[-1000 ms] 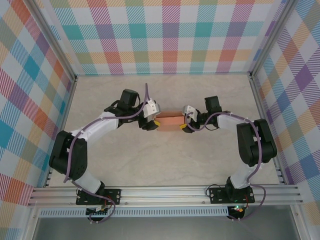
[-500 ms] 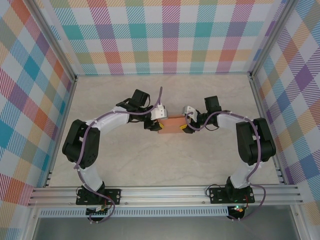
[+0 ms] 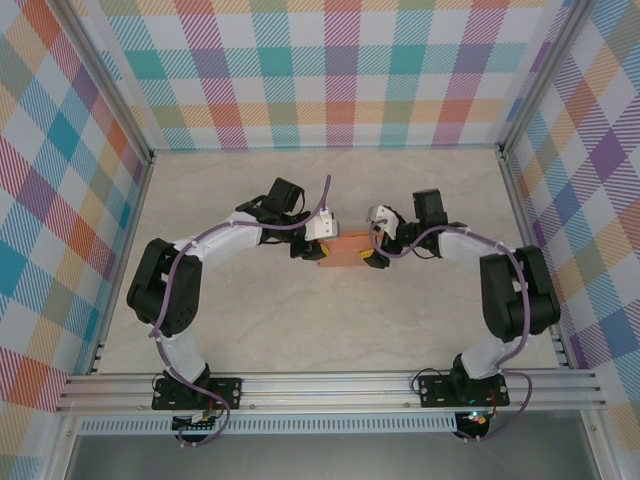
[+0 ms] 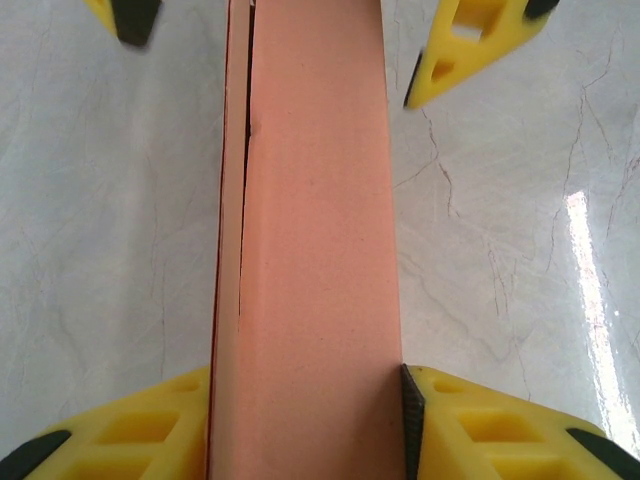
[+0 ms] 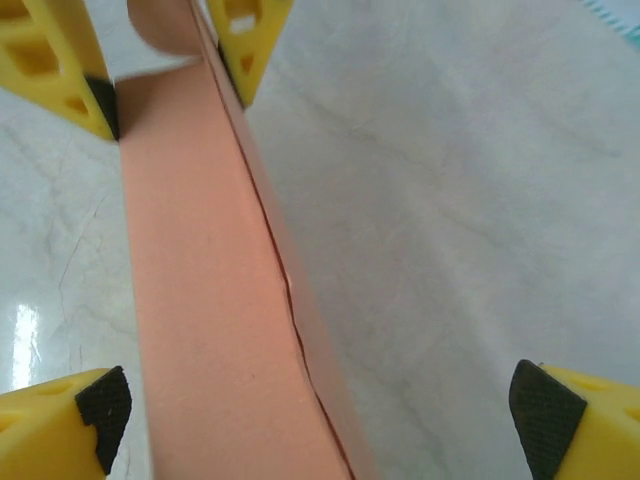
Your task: Fold the paper box
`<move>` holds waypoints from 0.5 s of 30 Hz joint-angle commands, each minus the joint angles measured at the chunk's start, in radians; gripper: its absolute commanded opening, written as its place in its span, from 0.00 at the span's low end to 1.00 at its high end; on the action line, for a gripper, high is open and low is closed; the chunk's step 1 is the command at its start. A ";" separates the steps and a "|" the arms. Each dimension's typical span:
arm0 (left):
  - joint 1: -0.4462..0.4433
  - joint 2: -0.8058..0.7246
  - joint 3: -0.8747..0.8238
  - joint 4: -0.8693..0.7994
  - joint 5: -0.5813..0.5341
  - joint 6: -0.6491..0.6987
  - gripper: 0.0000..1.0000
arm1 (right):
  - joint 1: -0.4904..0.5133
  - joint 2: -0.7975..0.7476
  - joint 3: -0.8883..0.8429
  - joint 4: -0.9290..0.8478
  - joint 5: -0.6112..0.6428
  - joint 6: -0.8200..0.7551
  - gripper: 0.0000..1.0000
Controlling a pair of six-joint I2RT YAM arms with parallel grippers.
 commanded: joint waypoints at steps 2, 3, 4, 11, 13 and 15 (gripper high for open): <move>-0.007 -0.006 -0.006 -0.068 -0.012 -0.005 0.43 | -0.005 -0.200 -0.029 -0.011 -0.020 0.098 1.00; -0.007 -0.009 -0.009 -0.066 -0.011 -0.012 0.43 | -0.003 -0.242 -0.031 -0.023 -0.012 0.144 1.00; -0.007 -0.008 -0.007 -0.070 -0.012 -0.018 0.43 | -0.002 -0.289 -0.033 -0.021 0.019 0.210 1.00; -0.006 0.005 0.006 -0.118 -0.019 -0.084 0.45 | -0.025 -0.373 0.239 -0.439 0.877 1.251 1.00; -0.006 0.010 0.003 -0.125 -0.021 -0.089 0.45 | -0.109 -0.296 0.339 -0.602 0.662 1.332 0.89; -0.006 0.014 0.002 -0.125 -0.032 -0.096 0.45 | -0.143 -0.179 0.466 -0.783 0.527 1.363 0.84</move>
